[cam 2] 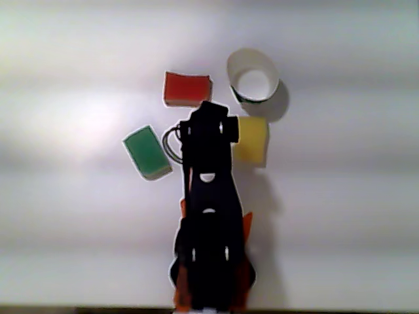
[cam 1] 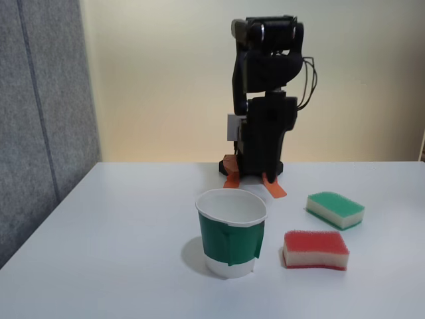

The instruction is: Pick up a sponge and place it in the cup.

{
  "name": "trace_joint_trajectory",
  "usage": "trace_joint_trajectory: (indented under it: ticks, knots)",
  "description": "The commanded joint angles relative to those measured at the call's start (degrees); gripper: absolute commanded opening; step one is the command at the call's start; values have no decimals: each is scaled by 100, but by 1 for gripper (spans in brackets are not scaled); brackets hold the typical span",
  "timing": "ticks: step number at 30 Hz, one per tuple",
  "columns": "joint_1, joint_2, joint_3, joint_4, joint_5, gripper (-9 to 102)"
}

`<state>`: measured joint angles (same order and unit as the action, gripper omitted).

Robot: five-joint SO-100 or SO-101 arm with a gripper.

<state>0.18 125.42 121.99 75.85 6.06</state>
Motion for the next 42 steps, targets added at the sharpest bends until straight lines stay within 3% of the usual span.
trace_joint_trajectory:
  ticks: [1, 25, 34, 42]
  knots:
    - [-158, -606, -1037, 70, -44, 0]
    - [-729, -3964, -4104, 62, -167, 0]
    - [-773, -4104, -4034, 79, -149, 1]
    - [-782, -3823, -3744, -255, 97, 24]
